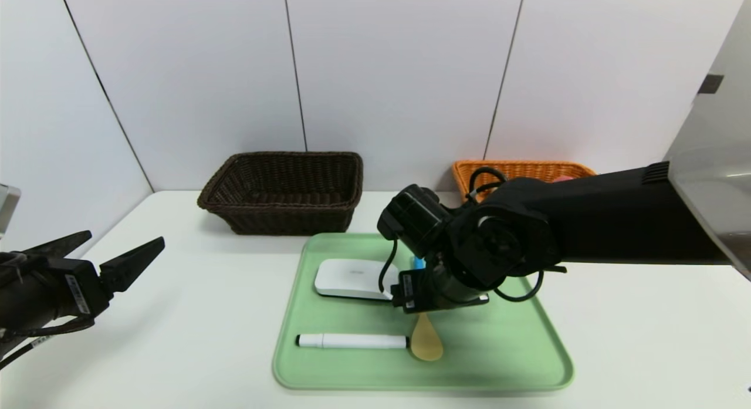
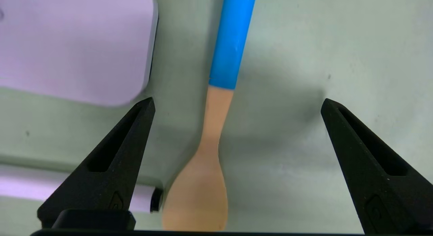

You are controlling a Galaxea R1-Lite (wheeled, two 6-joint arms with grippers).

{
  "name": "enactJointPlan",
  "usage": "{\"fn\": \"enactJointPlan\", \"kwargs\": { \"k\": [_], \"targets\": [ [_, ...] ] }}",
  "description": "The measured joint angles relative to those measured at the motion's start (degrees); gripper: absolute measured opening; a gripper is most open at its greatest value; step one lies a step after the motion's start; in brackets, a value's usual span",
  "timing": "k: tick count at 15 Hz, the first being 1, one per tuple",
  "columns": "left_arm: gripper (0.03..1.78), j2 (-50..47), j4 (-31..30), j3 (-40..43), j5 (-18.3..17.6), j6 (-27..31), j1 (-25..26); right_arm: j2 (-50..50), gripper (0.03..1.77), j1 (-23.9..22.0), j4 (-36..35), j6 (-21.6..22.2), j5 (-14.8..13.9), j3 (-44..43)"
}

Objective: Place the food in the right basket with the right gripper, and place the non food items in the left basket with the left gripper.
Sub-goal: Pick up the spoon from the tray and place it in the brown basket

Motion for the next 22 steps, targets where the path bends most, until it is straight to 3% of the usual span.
{"fn": "enactJointPlan", "kwargs": {
  "k": [22],
  "targets": [
    [1.69,-0.02,-0.05,-0.22,0.09,0.0,0.09,1.96,1.7,-0.83,-0.57,-0.07,-1.74,1.49]
  ]
}}
